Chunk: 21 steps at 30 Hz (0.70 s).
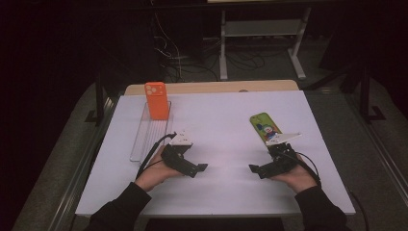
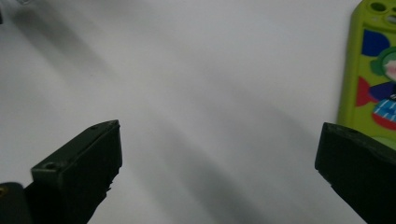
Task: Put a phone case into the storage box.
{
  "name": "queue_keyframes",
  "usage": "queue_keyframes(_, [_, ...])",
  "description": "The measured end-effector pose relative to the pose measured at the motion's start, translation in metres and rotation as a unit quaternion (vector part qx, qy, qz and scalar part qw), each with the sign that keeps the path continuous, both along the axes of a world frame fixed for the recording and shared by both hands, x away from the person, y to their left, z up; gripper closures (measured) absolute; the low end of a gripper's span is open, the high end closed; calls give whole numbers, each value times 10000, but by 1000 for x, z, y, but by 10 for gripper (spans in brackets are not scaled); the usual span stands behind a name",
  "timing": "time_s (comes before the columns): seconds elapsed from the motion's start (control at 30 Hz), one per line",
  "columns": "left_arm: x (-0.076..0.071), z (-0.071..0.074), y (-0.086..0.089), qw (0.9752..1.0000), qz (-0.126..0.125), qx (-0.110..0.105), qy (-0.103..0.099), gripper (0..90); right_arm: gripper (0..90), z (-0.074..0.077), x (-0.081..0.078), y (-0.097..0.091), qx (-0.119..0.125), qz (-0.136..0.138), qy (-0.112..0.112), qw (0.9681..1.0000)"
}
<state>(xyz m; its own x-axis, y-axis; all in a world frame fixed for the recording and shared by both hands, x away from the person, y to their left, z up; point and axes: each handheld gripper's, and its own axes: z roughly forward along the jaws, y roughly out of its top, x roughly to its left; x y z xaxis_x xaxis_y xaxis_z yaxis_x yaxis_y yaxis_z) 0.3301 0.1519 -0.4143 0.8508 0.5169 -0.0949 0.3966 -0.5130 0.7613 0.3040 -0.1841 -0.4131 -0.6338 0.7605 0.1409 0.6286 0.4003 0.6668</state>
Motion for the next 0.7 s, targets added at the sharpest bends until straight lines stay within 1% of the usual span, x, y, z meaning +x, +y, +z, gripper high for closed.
queue_keyframes(0.03, [0,0,0,10000,-9,15,-4,0,0,1,2,0,-44,-7,-22,10000])
queue_keyframes(0.1, [0,0,0,10000,-7,11,1,0,0,4,7,-1,-87,-35,2,10000])
queue_keyframes(0.17, [0,0,0,10000,-3,7,18,0,22,6,11,-2,-206,-46,-2,9998])
queue_keyframes(0.27, [0,0,0,10000,-8,14,4,0,22,9,20,-4,-154,-131,21,9998])
queue_keyframes(0.33, [0,0,-1,10000,37,-61,23,0,7,12,25,-4,-214,-154,-15,9996])
queue_keyframes(0.37, [0,0,-1,10000,32,-59,22,0,3,12,29,-5,-253,-154,-61,9995])
queue_keyframes(0.4, [0,0,0,10000,14,-32,19,0,0,14,32,-5,-283,-180,-35,9994])
queue_keyframes(0.47, [0,0,0,10000,7,-23,18,0,0,16,38,-5,-316,-172,-107,9993])
queue_keyframes(0.5, [0,0,0,10000,8,-28,32,0,0,19,39,-3,-308,-278,-11,9991])
queue_keyframes(0.57, [-1,0,-1,9999,44,-85,47,0,0,23,45,-3,-342,-297,-25,9990])
queue_keyframes(0.6, [0,0,0,10000,20,-77,9,0,0,25,48,-2,-350,-310,-34,9989])
queue_keyframes(0.63, [0,0,0,10000,18,-61,23,0,0,27,51,-3,-392,-358,-69,9986])
queue_keyframes(0.67, [0,1,0,10000,7,-30,38,0,0,29,54,-3,-388,-399,-54,9984])
queue_keyframes(0.7, [0,0,0,10000,11,-61,30,0,0,30,58,-4,-408,-426,-65,9982])
